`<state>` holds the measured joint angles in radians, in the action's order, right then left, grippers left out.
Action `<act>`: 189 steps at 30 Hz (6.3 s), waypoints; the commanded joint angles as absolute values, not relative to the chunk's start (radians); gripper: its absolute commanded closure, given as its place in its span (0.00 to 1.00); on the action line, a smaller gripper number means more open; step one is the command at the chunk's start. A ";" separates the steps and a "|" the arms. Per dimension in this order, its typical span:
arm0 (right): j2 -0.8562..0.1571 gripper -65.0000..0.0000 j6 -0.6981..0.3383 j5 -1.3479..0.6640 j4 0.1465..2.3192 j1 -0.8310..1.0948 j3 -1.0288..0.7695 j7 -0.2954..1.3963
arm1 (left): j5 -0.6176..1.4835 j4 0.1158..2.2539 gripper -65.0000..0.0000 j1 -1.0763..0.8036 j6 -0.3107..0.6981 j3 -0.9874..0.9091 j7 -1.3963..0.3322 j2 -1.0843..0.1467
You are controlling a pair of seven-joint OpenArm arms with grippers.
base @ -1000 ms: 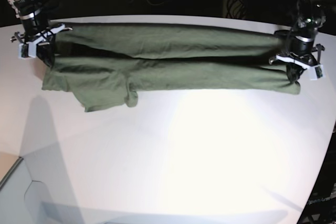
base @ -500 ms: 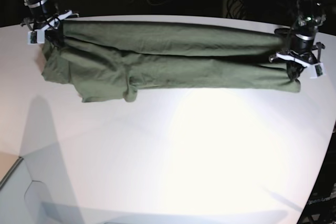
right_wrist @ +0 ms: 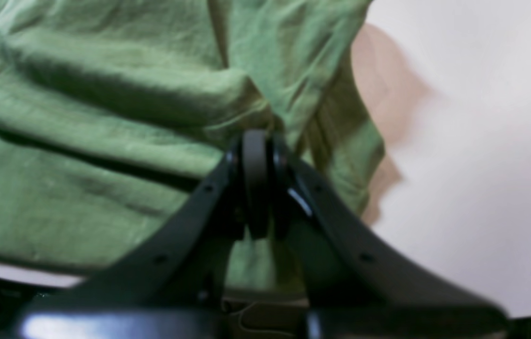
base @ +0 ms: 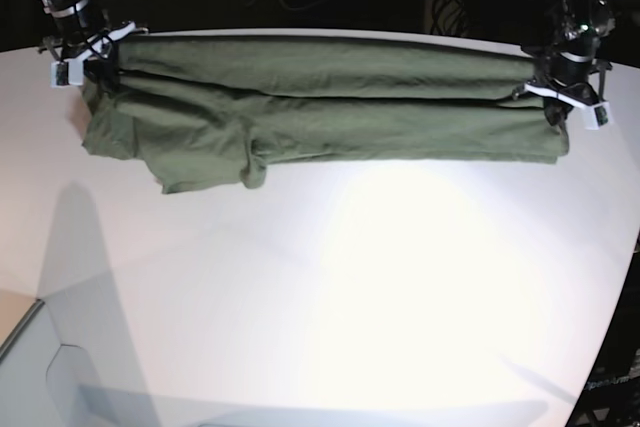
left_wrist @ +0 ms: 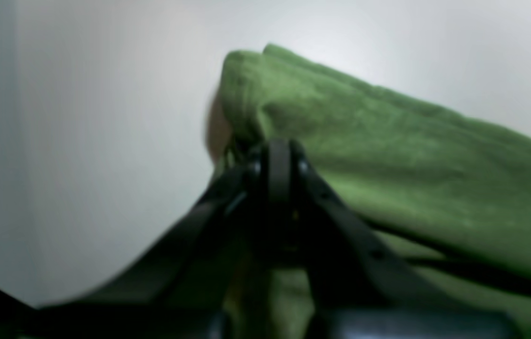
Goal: Layout the t-shirt on the table in an organized manner, then fold the t-shirt properly
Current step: 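Lay the folded hem down and regrasp the shirt end with the right gripper, then hold the shirt end with the right gripper while the left gripper grips the other end, then carry the left gripper's shirt end toward the right gripper, folding it over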
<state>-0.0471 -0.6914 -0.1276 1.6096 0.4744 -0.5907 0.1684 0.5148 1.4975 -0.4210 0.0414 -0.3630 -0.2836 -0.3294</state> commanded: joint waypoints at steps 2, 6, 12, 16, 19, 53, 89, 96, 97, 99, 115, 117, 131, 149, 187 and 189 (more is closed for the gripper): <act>-0.058 1.00 -0.698 -0.139 1.626 0.476 -0.604 0.145 | 0.516 1.501 1.00 -0.420 0.039 -0.367 -0.260 -0.343; -0.050 1.00 -0.698 -0.143 1.626 0.470 -0.659 0.145 | 0.518 1.500 1.00 -0.420 0.039 -0.371 -0.260 -0.343; -0.054 0.69 -0.698 -0.145 1.626 0.475 -0.662 0.145 | 0.518 1.500 1.00 -0.418 0.041 -0.369 -0.260 -0.343; -0.054 0.49 -0.698 -0.143 1.627 0.478 -0.667 0.142 | 0.518 1.501 1.00 -0.418 0.041 -0.367 -0.260 -0.343; -0.054 0.48 -0.698 -0.145 1.629 0.476 -0.670 0.137 | 0.518 1.504 1.00 -0.417 0.041 -0.367 -0.260 -0.343; -0.116 0.40 -0.698 -0.139 1.500 -0.102 -0.410 0.797 | 0.519 1.500 1.00 -0.400 0.041 -0.371 -0.260 -0.341; -0.068 1.00 -0.698 -0.139 1.914 0.162 -0.384 0.883 | 0.519 1.501 1.00 -0.395 0.039 -0.374 -0.259 -0.341; -0.058 1.00 -0.698 -0.139 1.913 0.234 -0.515 0.880 | 0.519 1.500 1.00 -0.381 0.039 -0.375 -0.259 -0.341; -0.058 1.00 -0.698 -0.139 1.913 0.240 -0.518 0.880 | 0.519 1.500 1.00 -0.381 0.039 -0.375 -0.259 -0.341; -0.058 1.00 -0.698 -0.139 1.913 0.246 -0.519 0.880 | 0.516 1.500 1.00 -0.380 0.039 -0.375 -0.259 -0.341; -0.002 0.52 -0.698 -0.139 1.868 0.275 -0.512 0.883 | 0.518 1.498 0.89 -0.392 0.039 -0.375 -0.260 -0.344; -0.002 0.49 -0.698 -0.139 1.853 0.275 -0.512 0.880 | 0.518 1.498 0.76 -0.397 0.041 -0.375 -0.260 -0.346; -0.004 0.50 -0.698 -0.139 1.834 0.266 -0.512 0.880 | 0.519 1.500 0.07 -0.424 0.041 -0.460 -0.260 -0.341; -0.005 0.50 -0.698 -0.140 1.834 0.263 -0.469 0.880 | 0.512 1.491 0.07 -0.423 0.042 -0.383 -0.260 -0.341; -0.008 0.50 -0.698 -0.140 1.833 0.222 -0.469 0.880 | 0.509 1.623 1.00 -0.384 0.216 -0.354 -0.283 -0.318; -0.015 0.50 -0.698 -0.140 1.833 0.222 -0.469 0.880 | 0.509 1.689 1.00 -0.392 0.216 -0.329 -0.340 -0.305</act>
<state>-0.0040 -0.6987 -0.1284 1.8187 0.2279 -0.4679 0.8978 0.4976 1.6714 -0.3973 0.2066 -0.3210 -0.3824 -0.2920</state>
